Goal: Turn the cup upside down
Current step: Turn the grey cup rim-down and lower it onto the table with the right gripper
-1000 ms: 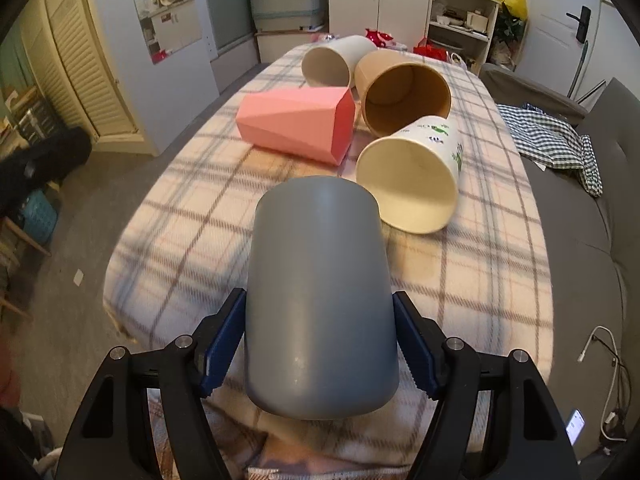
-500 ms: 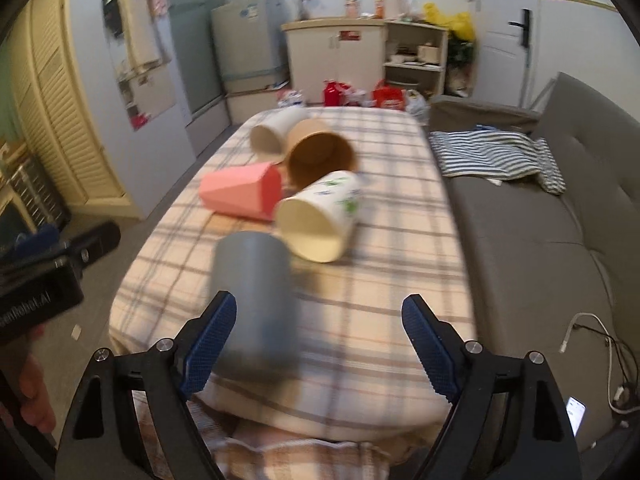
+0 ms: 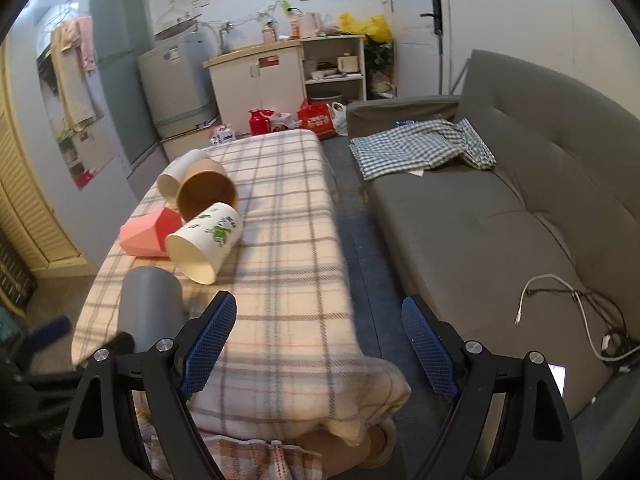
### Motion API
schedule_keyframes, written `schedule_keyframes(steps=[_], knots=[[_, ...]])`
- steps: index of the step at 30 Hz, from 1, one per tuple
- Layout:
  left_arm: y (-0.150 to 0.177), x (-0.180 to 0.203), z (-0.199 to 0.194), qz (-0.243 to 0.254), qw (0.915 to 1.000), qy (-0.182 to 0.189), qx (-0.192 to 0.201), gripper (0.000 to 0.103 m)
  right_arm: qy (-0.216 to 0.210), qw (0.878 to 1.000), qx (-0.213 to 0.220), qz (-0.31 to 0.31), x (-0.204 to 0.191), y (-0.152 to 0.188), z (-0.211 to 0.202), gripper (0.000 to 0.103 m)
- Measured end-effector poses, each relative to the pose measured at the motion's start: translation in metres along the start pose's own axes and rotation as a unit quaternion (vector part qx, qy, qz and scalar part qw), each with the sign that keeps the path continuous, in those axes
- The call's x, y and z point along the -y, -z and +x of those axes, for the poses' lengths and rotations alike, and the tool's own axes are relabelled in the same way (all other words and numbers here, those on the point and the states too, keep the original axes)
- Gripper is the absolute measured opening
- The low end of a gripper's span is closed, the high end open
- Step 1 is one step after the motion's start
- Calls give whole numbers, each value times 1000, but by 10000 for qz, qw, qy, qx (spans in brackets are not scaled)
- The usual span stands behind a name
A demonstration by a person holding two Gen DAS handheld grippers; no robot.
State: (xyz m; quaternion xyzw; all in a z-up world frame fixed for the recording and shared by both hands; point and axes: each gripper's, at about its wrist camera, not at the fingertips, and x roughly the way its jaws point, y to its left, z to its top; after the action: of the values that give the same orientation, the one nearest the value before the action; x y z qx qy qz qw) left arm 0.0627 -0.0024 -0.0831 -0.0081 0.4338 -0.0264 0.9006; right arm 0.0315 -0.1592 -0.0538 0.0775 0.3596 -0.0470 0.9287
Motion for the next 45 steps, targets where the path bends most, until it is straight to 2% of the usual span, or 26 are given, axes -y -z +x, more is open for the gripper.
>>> schedule_keyframes(steps=[4, 8, 9, 11, 16, 29, 34, 45], knots=[[3, 3, 22, -273, 9989, 204, -306, 103, -33, 10000, -92, 18, 1, 3, 9, 85], [5, 5, 39, -328, 9977, 288, -521, 101, -49, 9998, -173, -12, 1, 5, 18, 85], [6, 5, 41, -331, 9974, 349, -544, 91, -57, 9998, -198, -5, 1, 5, 20, 85], [7, 6, 46, -248, 9970, 345, -646, 79, -74, 9996, -256, 8, 0, 6, 25, 85], [5, 3, 43, -70, 9965, 427, -708, 79, -136, 9993, -334, -74, -8, 6, 31, 85], [-17, -17, 13, 592, 9981, -105, -131, 76, -277, 9985, -396, -276, -28, 12, 32, 85], [-27, -24, 11, 573, 9983, -82, -43, 75, -288, 9983, -421, -286, -29, 13, 31, 85], [-44, -22, 13, 451, 9983, 380, 29, 74, -304, 9977, -470, -382, -36, 16, 33, 85]])
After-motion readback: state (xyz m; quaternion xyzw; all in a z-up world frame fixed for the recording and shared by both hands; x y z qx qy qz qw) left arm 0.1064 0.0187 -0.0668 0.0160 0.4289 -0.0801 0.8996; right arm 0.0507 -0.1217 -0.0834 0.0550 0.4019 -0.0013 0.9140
